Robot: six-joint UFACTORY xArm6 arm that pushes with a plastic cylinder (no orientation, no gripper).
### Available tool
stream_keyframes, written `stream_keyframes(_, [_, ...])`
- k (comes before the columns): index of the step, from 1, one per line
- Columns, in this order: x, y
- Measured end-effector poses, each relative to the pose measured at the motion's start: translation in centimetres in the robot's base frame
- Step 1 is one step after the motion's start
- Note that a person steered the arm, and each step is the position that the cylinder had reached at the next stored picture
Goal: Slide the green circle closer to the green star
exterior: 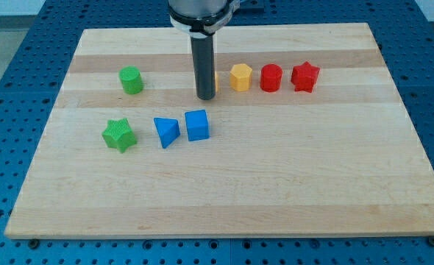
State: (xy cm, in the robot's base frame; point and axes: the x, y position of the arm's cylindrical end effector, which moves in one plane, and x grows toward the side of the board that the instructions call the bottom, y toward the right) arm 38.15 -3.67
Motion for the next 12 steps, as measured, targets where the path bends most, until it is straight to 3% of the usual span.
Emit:
stream_keyframes(3, [1.0,-9.0])
stream_keyframes(5, [0.2,-9.1])
stream_keyframes(7, [-4.9,-9.7])
stream_keyframes(8, [-5.9,-13.6])
stream_keyframes(12, [-4.8,-18.4])
